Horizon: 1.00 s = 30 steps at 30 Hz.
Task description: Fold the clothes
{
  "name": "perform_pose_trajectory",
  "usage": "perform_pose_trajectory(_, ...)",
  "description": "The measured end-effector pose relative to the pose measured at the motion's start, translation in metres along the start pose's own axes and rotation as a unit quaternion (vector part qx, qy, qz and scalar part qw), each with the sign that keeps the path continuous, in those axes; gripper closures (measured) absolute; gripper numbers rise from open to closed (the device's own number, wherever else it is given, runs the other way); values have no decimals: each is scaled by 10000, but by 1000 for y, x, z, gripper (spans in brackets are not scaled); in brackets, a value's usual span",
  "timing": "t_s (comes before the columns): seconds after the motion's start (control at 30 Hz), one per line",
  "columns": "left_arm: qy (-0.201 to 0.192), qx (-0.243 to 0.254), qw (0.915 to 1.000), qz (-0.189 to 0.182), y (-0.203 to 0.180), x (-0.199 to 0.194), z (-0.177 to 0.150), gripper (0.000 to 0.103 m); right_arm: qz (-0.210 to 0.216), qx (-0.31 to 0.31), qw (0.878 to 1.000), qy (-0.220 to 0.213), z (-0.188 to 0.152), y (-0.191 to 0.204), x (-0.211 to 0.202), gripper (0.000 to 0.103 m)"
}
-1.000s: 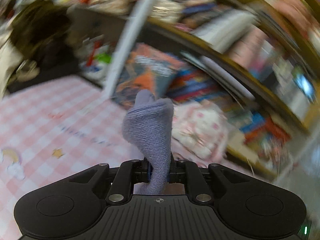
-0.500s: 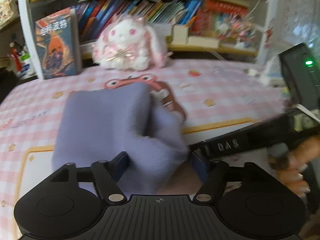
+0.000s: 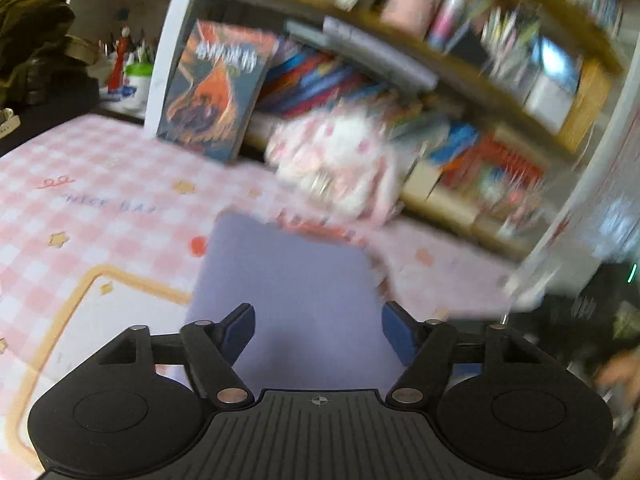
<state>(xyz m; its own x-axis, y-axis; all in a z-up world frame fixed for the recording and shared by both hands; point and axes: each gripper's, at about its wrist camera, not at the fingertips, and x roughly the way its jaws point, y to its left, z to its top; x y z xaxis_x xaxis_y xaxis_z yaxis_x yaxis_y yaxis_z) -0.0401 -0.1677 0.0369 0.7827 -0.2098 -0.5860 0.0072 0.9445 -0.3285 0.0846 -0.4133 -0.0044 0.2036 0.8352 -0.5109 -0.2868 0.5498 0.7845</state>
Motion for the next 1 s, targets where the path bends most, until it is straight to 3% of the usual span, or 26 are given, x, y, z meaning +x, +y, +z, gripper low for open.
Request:
perform_pose_trajectory(0.1, 321, 214, 9990, 226, 0, 13, -9, 42, 46, 139, 9997, 191, 2, 4, 22, 15)
perform_pose_trajectory(0.2, 634, 424, 9961, 444, -1, 26, -19, 42, -234, 157, 9993, 260, 7, 10, 48, 17)
perform_pose_trajectory(0.23, 626, 430, 9963, 406, 0, 25, -18, 41, -454, -30, 9987, 247, 6, 14, 53, 35)
perform_pose_trajectory(0.27, 617, 436, 9965, 368, 1, 25, -17, 41, -694, -250, 9970, 228, 6, 19, 57, 71)
perform_pose_trajectory(0.33, 603, 444, 9968, 292, 2, 24, -16, 40, -931, -839, 9921, 80, 2, 33, 56, 88)
perform_pose_trajectory(0.4, 635, 327, 9973, 189, 8, 24, -17, 37, -755, -1999, 9763, -346, -13, 62, 38, 88)
perform_pose_trajectory(0.47, 715, 332, 9967, 169, 11, 26, -19, 37, -846, -2723, 9569, -554, -27, 74, 32, 88)
perform_pose_trajectory(0.53, 801, 413, 9958, 161, 9, 28, -23, 37, -1366, -2417, 9602, -312, -23, 59, 48, 88)
perform_pose_trajectory(0.57, 795, 409, 9959, 169, 10, 27, -21, 37, -1629, -2105, 9638, -124, -18, 46, 57, 81)
perform_pose_trajectory(0.67, 636, 333, 9973, 168, 13, 17, -15, 37, -1409, -1338, 9809, -107, -9, 19, 59, 75)
perform_pose_trajectory(0.73, 387, 225, 9988, 187, 20, 6, -9, 37, -1391, -1375, 9805, -172, -8, 22, 53, 63)
perform_pose_trajectory(0.8, 173, 86, 9995, 240, 28, -1, -4, 39, -1367, -1312, 9816, -237, -7, 22, 48, 59)
perform_pose_trajectory(0.87, 148, 46, 9993, 349, 34, 0, -1, 42, -1304, -1139, 9847, -218, -6, 18, 46, 62)
perform_pose_trajectory(0.9, 174, 87, 9991, 382, 35, 3, -1, 42, -1279, -1106, 9854, -178, -5, 17, 46, 67)
perform_pose_trajectory(0.93, 201, 126, 9989, 414, 35, 5, -1, 42, -1230, -1136, 9858, -128, -4, 17, 47, 85)
perform_pose_trajectory(1.0, 276, 170, 9985, 435, 35, 9, -4, 42, -1168, -1504, 9812, -304, -7, 31, 46, 89)
